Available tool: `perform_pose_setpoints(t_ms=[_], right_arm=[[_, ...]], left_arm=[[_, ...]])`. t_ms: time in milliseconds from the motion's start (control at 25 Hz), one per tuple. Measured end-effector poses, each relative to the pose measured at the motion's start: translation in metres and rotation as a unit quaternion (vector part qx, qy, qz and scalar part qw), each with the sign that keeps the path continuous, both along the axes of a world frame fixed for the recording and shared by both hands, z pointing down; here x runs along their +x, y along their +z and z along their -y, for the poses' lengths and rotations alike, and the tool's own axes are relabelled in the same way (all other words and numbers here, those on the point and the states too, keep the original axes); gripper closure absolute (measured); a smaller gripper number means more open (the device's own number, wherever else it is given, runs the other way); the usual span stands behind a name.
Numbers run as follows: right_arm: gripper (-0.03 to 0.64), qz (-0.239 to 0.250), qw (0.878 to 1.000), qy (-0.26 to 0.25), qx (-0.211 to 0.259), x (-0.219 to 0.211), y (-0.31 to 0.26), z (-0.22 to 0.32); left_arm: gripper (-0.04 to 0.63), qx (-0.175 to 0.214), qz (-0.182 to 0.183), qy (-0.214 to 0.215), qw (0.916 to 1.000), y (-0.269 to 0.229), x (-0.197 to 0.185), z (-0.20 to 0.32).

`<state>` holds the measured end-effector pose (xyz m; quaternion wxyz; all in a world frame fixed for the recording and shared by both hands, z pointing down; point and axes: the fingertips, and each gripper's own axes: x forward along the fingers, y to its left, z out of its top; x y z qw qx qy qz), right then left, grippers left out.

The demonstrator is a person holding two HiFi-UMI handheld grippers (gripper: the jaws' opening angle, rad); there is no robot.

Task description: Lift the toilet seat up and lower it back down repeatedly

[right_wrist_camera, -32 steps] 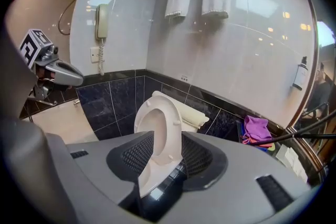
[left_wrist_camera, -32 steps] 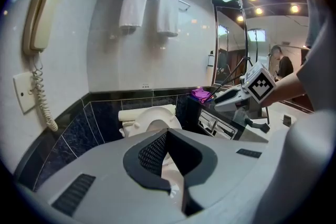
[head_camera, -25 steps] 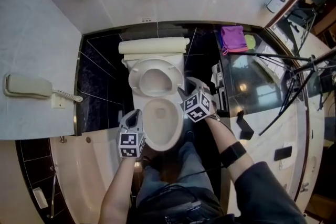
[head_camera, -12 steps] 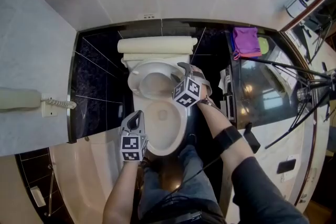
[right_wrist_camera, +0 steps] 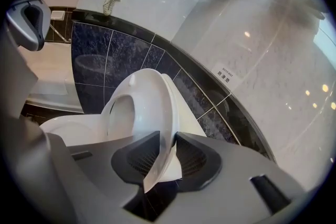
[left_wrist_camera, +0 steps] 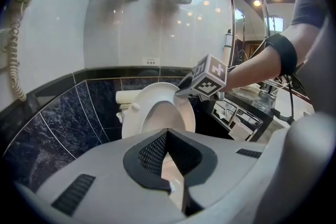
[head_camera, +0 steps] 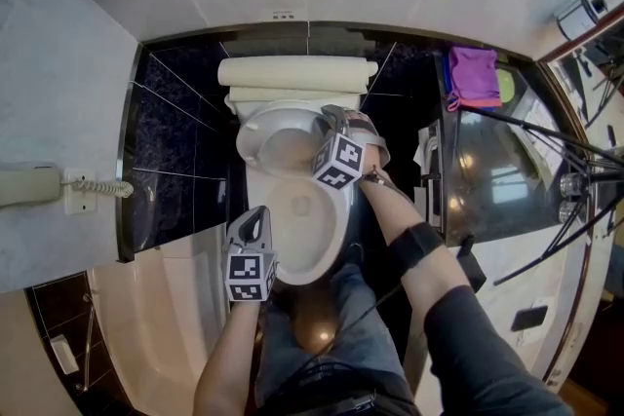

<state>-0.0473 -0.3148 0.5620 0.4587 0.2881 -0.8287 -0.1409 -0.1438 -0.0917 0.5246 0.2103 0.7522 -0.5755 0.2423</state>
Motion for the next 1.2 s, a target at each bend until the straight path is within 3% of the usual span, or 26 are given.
perform_pose_setpoints(t_ms=[560,1200], right_arm=[[0.506,-0.014,1.000,0.006,0.008,0.004,-0.005,-0.029],[0.520,-0.029,0.998,-0.003,0.056,0.009,-0.016,-0.149]], left_arm=[[0.595,-0.030,0.000,0.003,0.9995,0.022,0.001,-0.020],[0.595,-0.058,-0.019,0.016,0.9980,0.048,0.000,-0.069]])
